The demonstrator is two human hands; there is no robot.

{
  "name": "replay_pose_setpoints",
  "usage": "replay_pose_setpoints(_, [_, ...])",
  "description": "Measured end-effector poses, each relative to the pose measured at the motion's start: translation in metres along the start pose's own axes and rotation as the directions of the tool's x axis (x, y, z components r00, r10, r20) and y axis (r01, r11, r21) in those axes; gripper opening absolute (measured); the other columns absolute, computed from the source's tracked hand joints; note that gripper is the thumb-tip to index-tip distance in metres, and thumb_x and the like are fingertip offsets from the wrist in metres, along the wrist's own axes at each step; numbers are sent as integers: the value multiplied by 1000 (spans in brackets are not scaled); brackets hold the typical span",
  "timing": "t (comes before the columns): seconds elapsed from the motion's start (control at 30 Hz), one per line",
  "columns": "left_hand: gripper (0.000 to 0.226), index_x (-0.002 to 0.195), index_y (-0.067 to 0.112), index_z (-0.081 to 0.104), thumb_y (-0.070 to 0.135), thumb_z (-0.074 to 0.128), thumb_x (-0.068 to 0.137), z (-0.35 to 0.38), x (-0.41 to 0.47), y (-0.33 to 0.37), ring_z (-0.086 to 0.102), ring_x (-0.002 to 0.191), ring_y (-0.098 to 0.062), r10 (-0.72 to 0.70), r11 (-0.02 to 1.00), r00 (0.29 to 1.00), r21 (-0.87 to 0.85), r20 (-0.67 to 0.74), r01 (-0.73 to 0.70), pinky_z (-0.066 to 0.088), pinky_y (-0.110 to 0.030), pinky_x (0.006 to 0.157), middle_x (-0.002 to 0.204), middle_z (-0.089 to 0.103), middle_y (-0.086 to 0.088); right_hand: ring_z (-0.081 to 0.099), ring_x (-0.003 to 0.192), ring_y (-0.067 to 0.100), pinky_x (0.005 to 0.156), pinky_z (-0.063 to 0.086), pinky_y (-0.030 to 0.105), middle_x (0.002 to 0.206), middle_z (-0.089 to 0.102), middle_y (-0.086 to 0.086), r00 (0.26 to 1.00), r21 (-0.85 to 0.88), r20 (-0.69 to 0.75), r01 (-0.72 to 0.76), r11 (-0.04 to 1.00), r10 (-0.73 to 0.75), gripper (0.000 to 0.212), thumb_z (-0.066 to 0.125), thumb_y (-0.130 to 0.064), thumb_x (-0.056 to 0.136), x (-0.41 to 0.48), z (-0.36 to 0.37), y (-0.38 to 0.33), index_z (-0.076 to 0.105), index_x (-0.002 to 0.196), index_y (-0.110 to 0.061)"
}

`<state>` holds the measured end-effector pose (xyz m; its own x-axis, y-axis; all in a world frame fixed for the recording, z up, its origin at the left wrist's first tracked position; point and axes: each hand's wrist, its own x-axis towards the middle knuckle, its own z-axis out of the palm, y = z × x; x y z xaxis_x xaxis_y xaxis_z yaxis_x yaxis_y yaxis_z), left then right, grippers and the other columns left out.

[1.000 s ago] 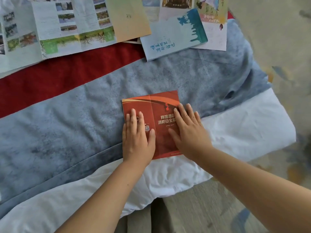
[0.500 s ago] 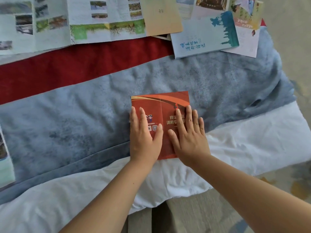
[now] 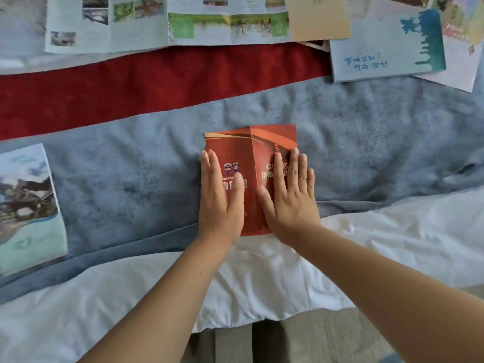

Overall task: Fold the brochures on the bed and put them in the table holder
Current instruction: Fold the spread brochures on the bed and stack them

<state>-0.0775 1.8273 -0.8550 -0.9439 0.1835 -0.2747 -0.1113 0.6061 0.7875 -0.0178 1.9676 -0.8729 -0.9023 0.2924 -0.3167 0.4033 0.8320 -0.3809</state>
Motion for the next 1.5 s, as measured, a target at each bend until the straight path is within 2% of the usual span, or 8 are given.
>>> replay_pose_setpoints(0.13, [74, 162, 18, 20, 35, 59, 101, -13, 3, -6, 10, 155, -5, -72, 992, 993, -111, -95, 61, 6, -3, 115, 170, 14, 1, -26, 155, 25, 123, -20, 40, 170, -22, 11, 999, 45, 21, 47, 998, -48, 80, 7, -66, 100, -3, 3, -17, -6, 165, -22])
replay_pose_setpoints(0.37, [52, 154, 41, 34, 44, 45, 103, -35, 8, -2, 33, 139, 17, -9, 908, 996, -416, 89, 46, 28, -8, 112, 147, 40, 37, -20, 157, 19, 126, -13, 37, 172, -15, 2, 976, 102, 63, 202, 974, -209, 81, -1, -68, 99, -1, 1, -52, -5, 165, -22])
replay_pose_setpoints(0.57, [43, 142, 29, 54, 44, 45, 103, -61, 11, -14, 55, 132, -5, -26, 799, 987, -590, 159, 117, 43, -30, 113, 138, 63, 12, -13, 159, 20, 129, -5, 43, 173, -6, 6, 945, 105, 44, 318, 942, -324, 79, -6, -58, 102, -1, 9, -102, 4, 164, -12])
replay_pose_setpoints(0.73, [22, 121, 27, 63, 25, 46, 106, -99, 18, -38, 66, 110, -4, -81, 842, 993, -527, 90, 116, 50, -21, 92, 114, 72, 11, -16, 158, 16, 129, 2, 45, 172, -12, 2, 941, 121, 98, 312, 942, -324, 75, 0, -58, 102, 2, 23, -132, 1, 165, -17])
replay_pose_setpoints(1.0, [57, 155, 35, 36, 25, 52, 101, -117, 18, -55, 43, 139, 6, -113, 889, 990, -438, 80, 137, 36, -30, 118, 152, 47, 21, -17, 158, 17, 130, 0, 42, 172, -12, 6, 956, 174, 119, 245, 954, -268, 72, 13, -52, 103, -1, 37, -154, 1, 165, -18])
replay_pose_setpoints(1.23, [61, 154, 38, 35, 22, 53, 98, -107, 19, -51, 42, 118, 29, -129, 921, 991, -366, 33, 132, 31, 6, 91, 126, 44, 53, -15, 158, 31, 127, -12, 43, 172, -11, 13, 997, -14, 23, -75, 997, 75, 71, 25, -49, 105, 1, 23, -121, 1, 165, -19])
replay_pose_setpoints(1.4, [49, 150, 34, 42, 30, 50, 102, -96, 21, -39, 53, 126, 8, -110, 919, 994, -377, 26, 111, 43, -18, 106, 142, 57, 19, -10, 159, 22, 129, -3, 40, 173, -8, 7, 997, 164, 55, -63, 984, 55, 67, 27, -42, 106, 0, 16, -97, 6, 165, -18])
replay_pose_setpoints(1.5, [48, 149, 36, 44, 32, 52, 102, -89, 19, -29, 54, 122, 12, -110, 912, 993, -394, 40, 117, 43, -8, 98, 137, 59, 26, -1, 159, 13, 127, 15, 34, 173, -2, -1, 998, 279, 27, -59, 959, 54, 62, 35, -38, 109, -3, 10, -89, 13, 165, -21])
